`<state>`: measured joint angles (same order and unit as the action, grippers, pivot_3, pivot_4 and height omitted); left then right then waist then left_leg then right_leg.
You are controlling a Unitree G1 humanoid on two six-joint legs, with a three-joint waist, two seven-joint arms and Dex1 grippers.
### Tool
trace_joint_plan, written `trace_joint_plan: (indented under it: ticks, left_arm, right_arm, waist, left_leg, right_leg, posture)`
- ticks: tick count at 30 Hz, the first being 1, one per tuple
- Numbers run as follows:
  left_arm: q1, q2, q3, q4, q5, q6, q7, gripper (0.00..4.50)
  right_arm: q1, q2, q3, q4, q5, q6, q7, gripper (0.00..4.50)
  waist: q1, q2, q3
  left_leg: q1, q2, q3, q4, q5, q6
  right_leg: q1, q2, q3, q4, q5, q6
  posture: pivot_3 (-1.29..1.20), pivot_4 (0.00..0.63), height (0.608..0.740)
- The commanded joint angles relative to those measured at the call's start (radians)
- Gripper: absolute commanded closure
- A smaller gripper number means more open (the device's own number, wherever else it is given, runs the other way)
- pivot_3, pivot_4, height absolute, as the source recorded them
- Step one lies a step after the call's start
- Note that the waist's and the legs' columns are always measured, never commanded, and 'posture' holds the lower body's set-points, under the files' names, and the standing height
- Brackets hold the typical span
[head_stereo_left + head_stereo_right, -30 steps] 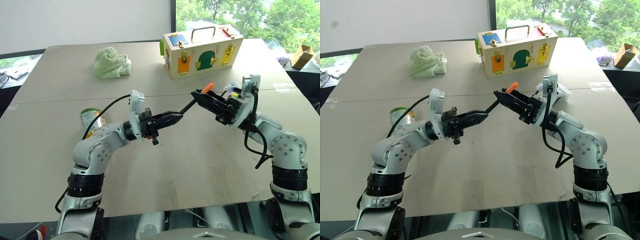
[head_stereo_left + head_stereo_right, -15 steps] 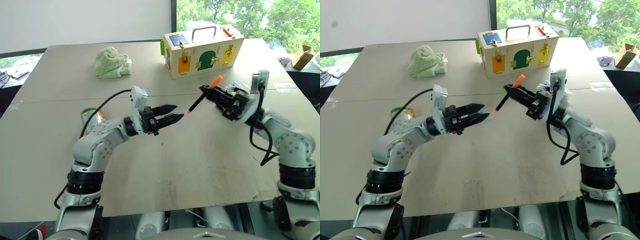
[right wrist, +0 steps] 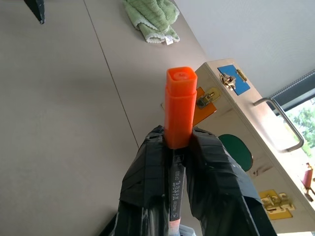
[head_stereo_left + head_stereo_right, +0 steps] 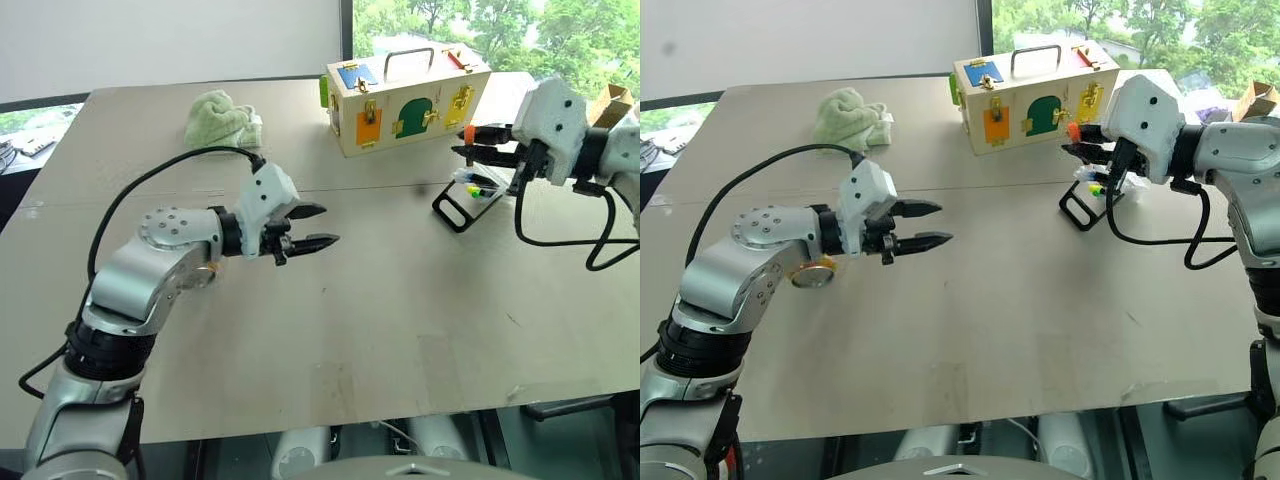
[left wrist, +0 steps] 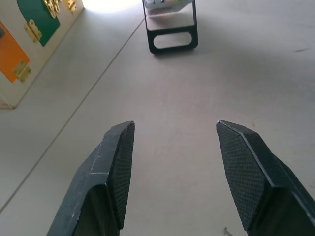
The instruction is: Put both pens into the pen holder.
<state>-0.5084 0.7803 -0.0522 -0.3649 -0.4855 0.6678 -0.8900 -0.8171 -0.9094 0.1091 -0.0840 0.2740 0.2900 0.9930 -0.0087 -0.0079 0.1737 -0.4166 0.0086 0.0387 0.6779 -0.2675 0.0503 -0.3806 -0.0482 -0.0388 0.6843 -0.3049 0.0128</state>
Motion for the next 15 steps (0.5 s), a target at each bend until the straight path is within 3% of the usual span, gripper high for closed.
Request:
trace_joint_plan:
  ticks: [1,5,15]
  left_arm:
    - [-0.003,-0.066,0.061,-0.078,-0.1,0.003,0.015,1.8]
    - [-0.014,-0.139,0.12,-0.089,-0.188,0.009,0.043,1.8]
    - [-0.017,-0.136,0.118,-0.095,-0.205,0.014,0.056,1.8]
  right_arm:
    - [-0.018,-0.014,-0.014,-0.001,-0.03,-0.018,0.038,4.42]
    - [-0.001,-0.016,-0.008,0.009,-0.066,-0.024,0.06,4.42]
    - [0.004,0.002,0.002,0.034,-0.124,-0.034,0.09,4.42]
  waist:
    - [0.001,0.0,0.0]
    - [0.002,-0.001,0.0]
    - [0.0,-0.001,0.0]
  left_leg:
    - [0.0,0.0,0.0,-0.001,0.0,0.0]
    - [-0.001,0.0,0.0,-0.001,0.0,0.0]
    - [0.0,0.0,0.0,-0.001,0.0,0.0]
  right_leg:
    - [0.001,0.0,0.0,-0.001,0.0,0.0]
    - [0.001,0.0,-0.001,-0.003,0.0,0.0]
    - [0.002,0.0,-0.001,-0.003,0.0,0.0]
  posture:
    - [0.0,0.15,0.74]
    - [0.0,0.15,0.74]
    - [0.0,0.15,0.74]
